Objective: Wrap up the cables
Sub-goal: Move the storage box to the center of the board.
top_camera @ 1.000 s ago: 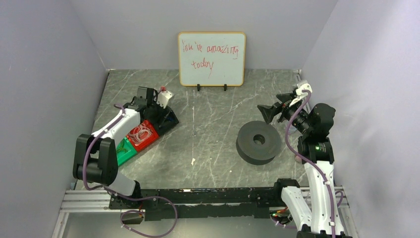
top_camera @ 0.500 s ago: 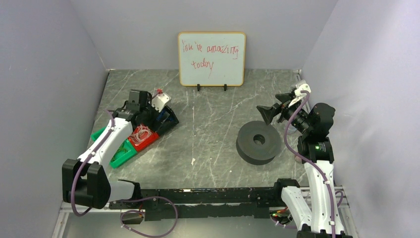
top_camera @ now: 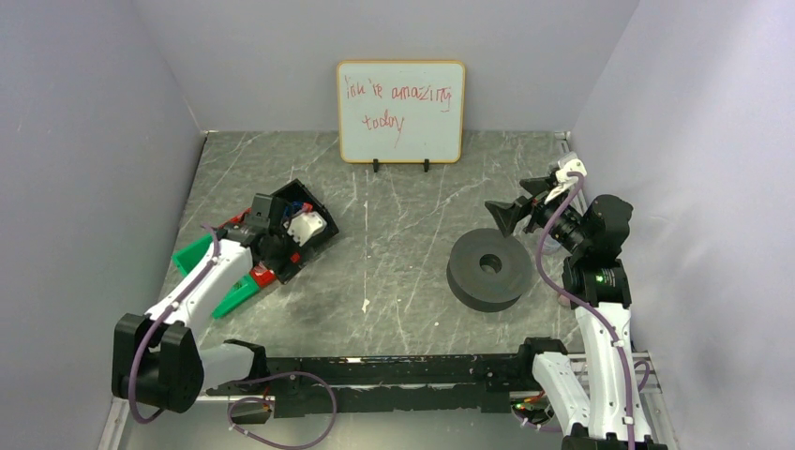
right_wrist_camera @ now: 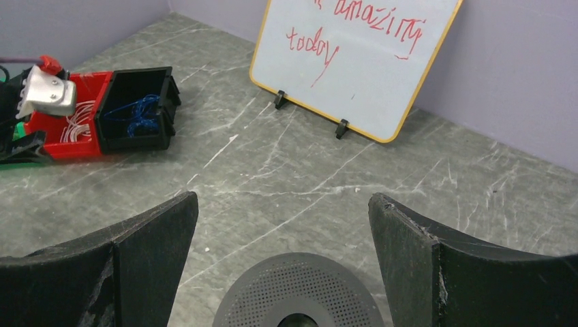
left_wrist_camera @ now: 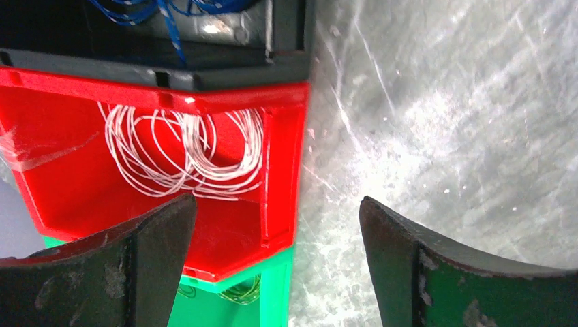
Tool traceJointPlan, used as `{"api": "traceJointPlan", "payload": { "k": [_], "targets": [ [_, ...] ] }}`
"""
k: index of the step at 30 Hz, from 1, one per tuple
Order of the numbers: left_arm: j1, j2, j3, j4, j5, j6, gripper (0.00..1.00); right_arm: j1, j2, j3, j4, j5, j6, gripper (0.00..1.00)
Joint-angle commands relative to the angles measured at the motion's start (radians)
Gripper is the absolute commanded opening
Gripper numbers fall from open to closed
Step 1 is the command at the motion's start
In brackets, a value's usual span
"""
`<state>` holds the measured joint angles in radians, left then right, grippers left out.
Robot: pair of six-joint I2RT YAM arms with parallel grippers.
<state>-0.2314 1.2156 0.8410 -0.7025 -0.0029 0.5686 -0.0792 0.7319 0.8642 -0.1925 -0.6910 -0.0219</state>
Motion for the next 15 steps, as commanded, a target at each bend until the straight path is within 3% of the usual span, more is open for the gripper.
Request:
{"api": "traceJointPlan", "payload": {
  "k": [1, 15],
  "targets": [
    [-0.02, -0.034, -0.049, -0.022, -0.056, 0.041, 0.94, -0.004, -0.006, -0.003, 0.048, -0.027, -0.015, 0.99],
    [-0.038, 0.055, -0.194, 0.29, -0.282, 0.123, 0.78, -0.004, -0.011, -0.014, 0.056, -0.039, -0.012, 0.99]
  ]
}}
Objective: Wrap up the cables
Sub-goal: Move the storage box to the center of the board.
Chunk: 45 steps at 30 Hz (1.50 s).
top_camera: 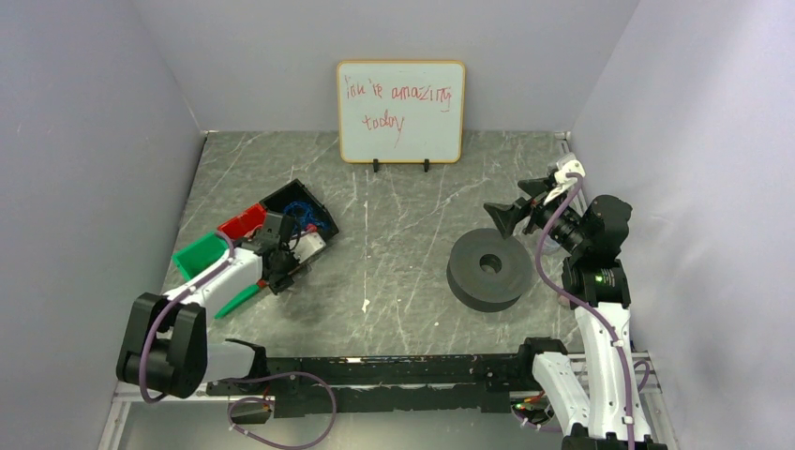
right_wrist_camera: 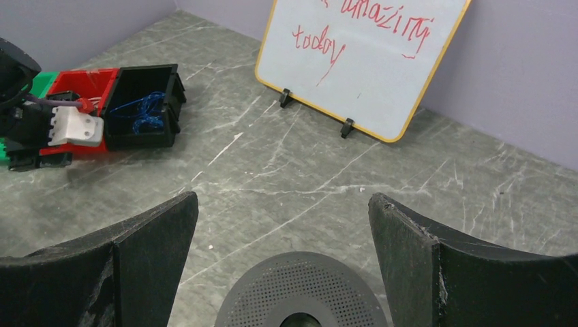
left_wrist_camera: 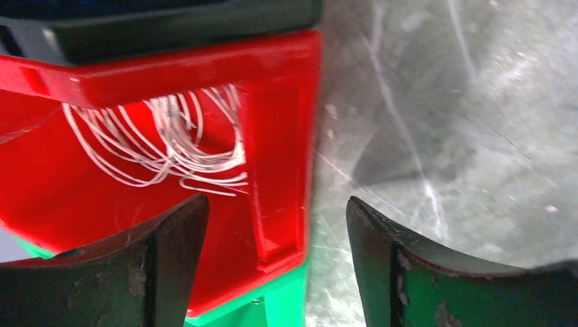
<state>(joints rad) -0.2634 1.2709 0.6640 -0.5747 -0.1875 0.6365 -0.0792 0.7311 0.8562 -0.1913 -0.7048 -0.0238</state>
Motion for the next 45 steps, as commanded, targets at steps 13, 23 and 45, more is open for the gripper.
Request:
{"api": "traceJointPlan", "payload": {
  "k": [13, 23, 45],
  "targets": [
    [-0.009, 0.088, -0.075, 0.41, -0.165, 0.203, 0.45, -0.004, -0.015, -0.015, 0.065, -0.036, -0.007, 0.99],
    [-0.002, 0.261, -0.09, 0.784, -0.282, 0.362, 0.46, -0.004, -0.014, -0.018, 0.068, -0.038, -0.008, 0.99],
    [0.144, 0.214, -0.013, 0.733, -0.051, 0.279, 0.94, -0.003, -0.014, -0.026, 0.073, -0.05, -0.008, 0.99]
  ]
}}
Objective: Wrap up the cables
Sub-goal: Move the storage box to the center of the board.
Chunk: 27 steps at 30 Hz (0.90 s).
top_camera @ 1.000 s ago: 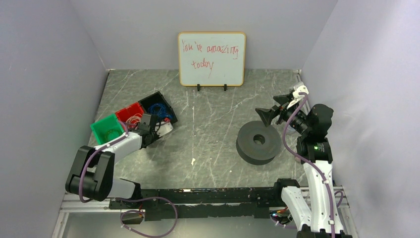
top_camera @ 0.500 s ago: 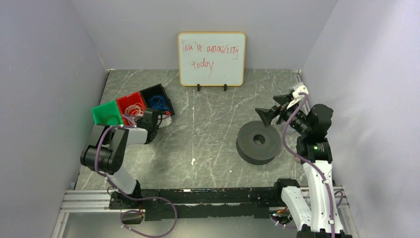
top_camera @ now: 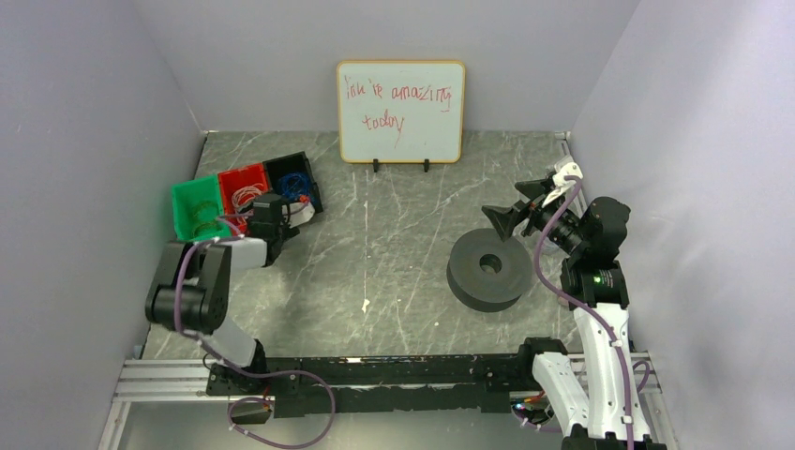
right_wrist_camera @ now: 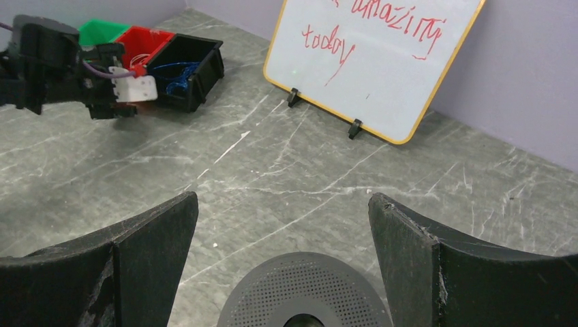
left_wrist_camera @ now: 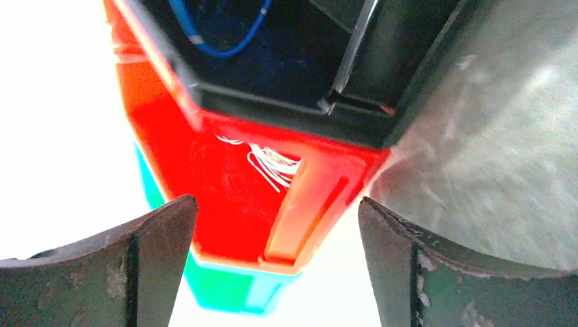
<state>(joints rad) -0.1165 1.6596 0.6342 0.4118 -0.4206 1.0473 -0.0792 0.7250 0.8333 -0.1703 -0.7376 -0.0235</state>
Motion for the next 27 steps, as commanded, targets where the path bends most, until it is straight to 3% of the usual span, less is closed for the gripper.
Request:
{"api": "traceJointPlan", "payload": {
  "k": [1, 5, 8, 15, 22, 27],
  "targets": [
    [-0.002, -0.233, 0.035, -0.348, 0.242, -0.164, 0.94, -0.004, -0.006, -0.003, 0.052, -0.018, -0.009, 0.99],
    [0.0, -0.41, 0.14, -0.679, 0.471, -0.288, 0.94, -0.004, -0.004, -0.002, 0.052, -0.02, -0.01, 0.99],
    [0.0, -0.432, 0.224, -0.705, 0.493, -0.373, 0.94, -0.004, -0.003, -0.003, 0.052, -0.02, -0.011, 0.99],
    [-0.002, -0.209, 0.503, -0.808, 0.47, -0.49, 0.94, -0.004, -0.006, -0.002, 0.047, -0.01, -0.015, 0.99],
    [-0.001, -0.036, 0.595, -0.863, 0.531, -0.464, 0.94, -0.004, -0.001, -0.001, 0.045, -0.018, -0.019, 0.99],
    [-0.002, 0.03, 0.591, -0.786, 0.459, -0.463, 0.88, -0.004, 0.002, 0.001, 0.04, -0.022, -0.023, 0.99]
  ]
}}
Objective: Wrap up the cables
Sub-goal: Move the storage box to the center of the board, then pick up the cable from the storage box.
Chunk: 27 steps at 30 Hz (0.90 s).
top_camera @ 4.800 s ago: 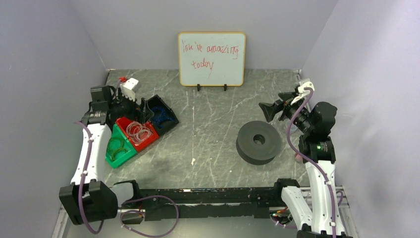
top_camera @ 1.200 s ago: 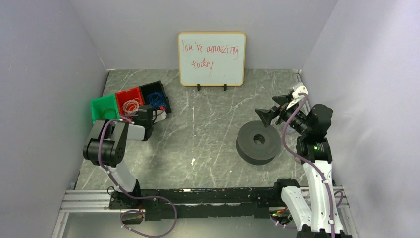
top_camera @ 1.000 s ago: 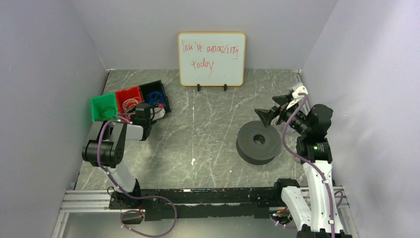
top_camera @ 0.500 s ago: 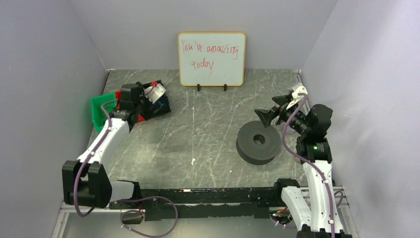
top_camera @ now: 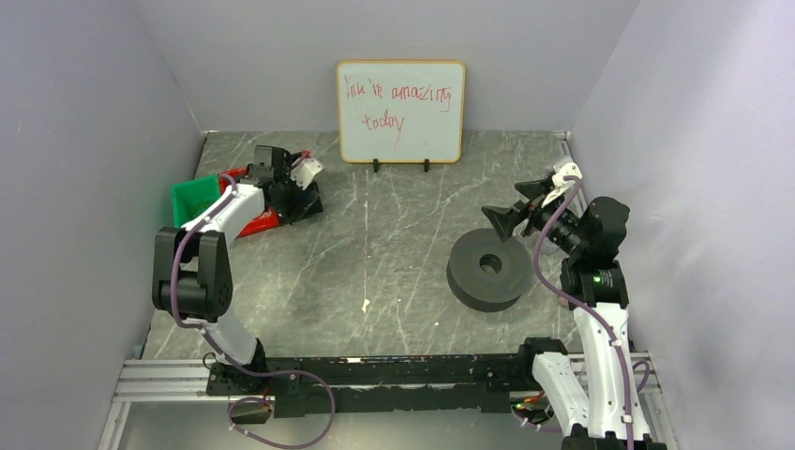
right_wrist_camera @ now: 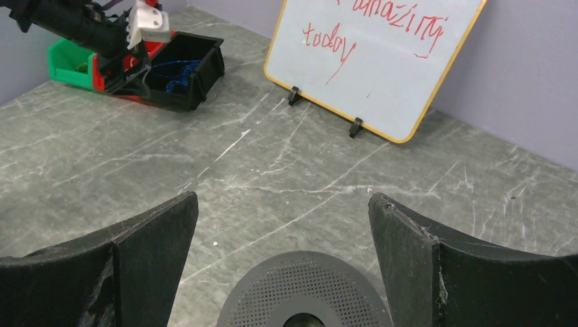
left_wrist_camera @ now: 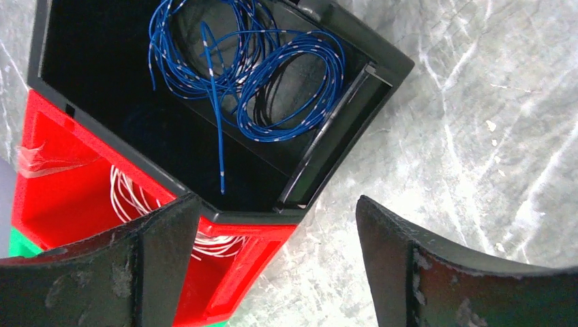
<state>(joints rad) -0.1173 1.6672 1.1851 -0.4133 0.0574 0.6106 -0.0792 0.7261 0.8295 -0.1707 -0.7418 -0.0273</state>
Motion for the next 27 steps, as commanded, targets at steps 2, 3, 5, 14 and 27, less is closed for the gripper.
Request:
{"api": "traceJointPlan", "payload": {
  "k": [2, 3, 5, 14, 27],
  "targets": [
    [-0.001, 0.047, 0.036, 0.075, -0.052, -0.017, 0.84, -0.004, 0.0, 0.003, 0.042, -0.018, -0.019, 0.99],
    [-0.001, 0.058, 0.036, 0.084, -0.055, -0.012, 0.83, -0.004, 0.002, 0.003, 0.042, -0.019, -0.019, 0.99],
    [-0.001, 0.074, 0.042, 0.101, -0.056, -0.005, 0.79, -0.004, 0.004, 0.003, 0.042, -0.018, -0.019, 0.99],
    [-0.001, 0.098, 0.051, 0.142, -0.056, -0.006, 0.71, -0.004, 0.007, 0.002, 0.043, -0.018, -0.02, 0.99],
    [-0.008, 0.087, 0.094, 0.178, -0.118, -0.037, 0.03, -0.004, 0.01, -0.001, 0.044, -0.025, -0.022, 0.99]
  ]
}}
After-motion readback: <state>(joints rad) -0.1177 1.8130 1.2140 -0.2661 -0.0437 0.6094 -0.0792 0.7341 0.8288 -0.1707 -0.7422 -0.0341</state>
